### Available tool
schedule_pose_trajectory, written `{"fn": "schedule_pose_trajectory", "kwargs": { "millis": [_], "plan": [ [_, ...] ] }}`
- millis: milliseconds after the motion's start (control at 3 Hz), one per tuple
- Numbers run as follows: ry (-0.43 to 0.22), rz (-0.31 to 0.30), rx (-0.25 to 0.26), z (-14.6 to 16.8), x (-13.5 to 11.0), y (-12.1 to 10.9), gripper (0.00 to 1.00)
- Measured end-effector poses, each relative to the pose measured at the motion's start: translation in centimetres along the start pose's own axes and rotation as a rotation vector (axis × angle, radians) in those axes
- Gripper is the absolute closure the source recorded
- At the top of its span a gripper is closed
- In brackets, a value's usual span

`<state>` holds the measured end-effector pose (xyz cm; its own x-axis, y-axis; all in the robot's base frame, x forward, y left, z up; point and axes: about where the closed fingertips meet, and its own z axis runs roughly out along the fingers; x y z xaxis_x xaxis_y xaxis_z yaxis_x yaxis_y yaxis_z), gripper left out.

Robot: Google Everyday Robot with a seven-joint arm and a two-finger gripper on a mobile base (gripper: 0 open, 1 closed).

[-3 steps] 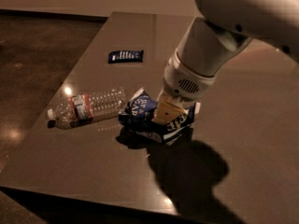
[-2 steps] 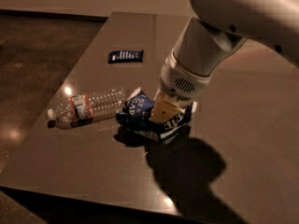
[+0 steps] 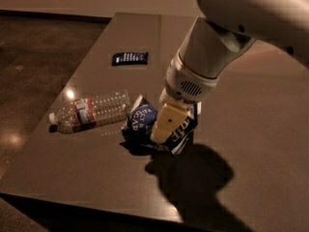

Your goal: Move blue chip bag near water bottle

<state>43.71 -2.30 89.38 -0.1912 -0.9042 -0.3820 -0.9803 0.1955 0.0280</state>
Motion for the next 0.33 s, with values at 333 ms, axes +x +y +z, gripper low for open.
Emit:
{"fn": "schedule_pose_trajectory", "kwargs": {
  "millis": [333],
  "plan": [
    [0.0,-0.002,0.002,-0.07,-0.08,0.06,0.0]
  ]
}}
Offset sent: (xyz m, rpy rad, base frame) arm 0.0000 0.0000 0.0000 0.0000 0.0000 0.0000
